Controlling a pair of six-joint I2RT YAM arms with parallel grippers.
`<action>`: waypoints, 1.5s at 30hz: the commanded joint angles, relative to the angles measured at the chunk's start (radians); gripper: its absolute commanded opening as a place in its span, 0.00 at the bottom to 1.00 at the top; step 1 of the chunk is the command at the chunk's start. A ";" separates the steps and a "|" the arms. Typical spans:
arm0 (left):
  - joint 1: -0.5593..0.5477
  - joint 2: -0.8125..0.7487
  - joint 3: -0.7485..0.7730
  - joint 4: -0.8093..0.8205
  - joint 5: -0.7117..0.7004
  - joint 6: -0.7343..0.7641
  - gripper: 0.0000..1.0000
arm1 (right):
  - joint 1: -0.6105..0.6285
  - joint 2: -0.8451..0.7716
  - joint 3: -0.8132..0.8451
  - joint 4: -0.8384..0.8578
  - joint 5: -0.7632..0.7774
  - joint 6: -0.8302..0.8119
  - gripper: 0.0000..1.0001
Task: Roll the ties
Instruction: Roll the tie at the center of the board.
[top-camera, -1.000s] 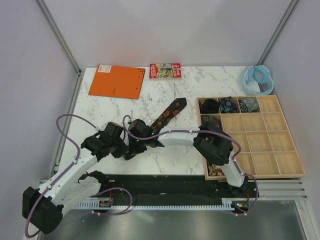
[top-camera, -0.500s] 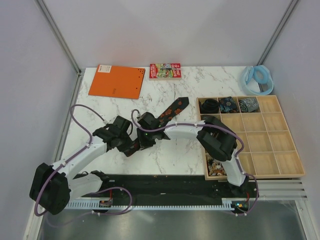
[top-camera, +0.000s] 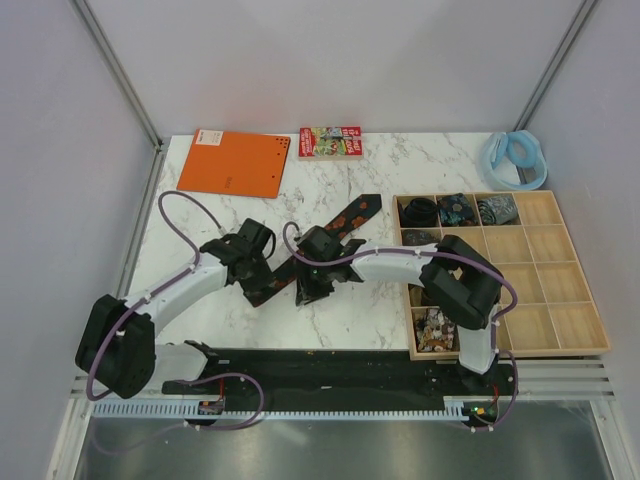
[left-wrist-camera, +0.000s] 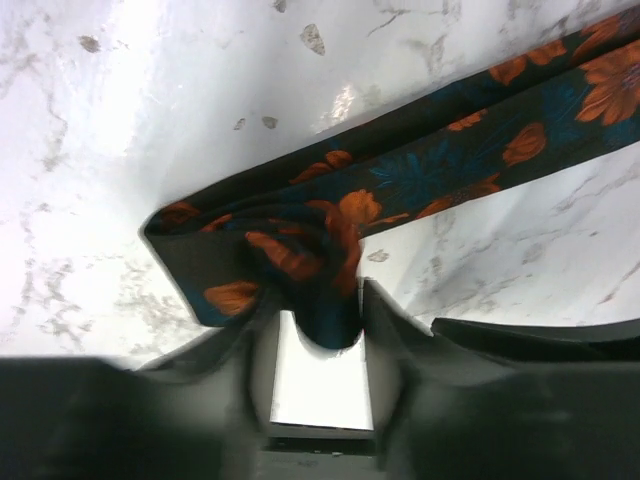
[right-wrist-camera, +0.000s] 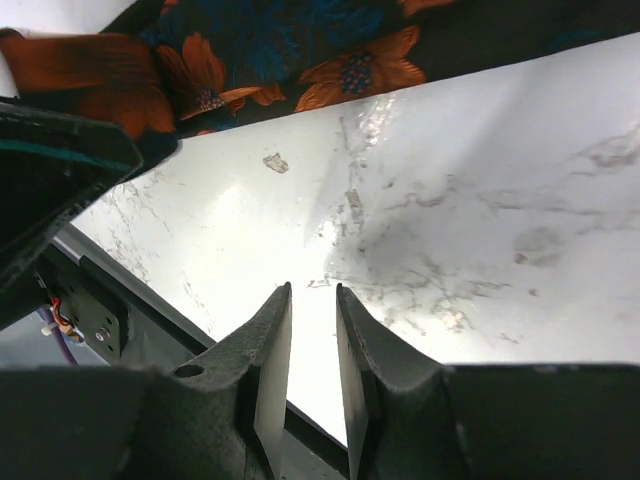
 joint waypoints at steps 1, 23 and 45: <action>-0.002 0.026 0.065 0.020 0.013 0.063 0.55 | -0.037 -0.088 -0.021 0.005 -0.005 -0.031 0.33; 0.086 -0.306 0.051 -0.087 0.057 0.068 0.66 | -0.086 -0.071 0.169 0.003 -0.121 0.018 0.45; 0.238 -0.523 -0.205 -0.029 0.175 0.028 0.66 | -0.065 0.215 0.363 0.054 -0.261 0.021 0.52</action>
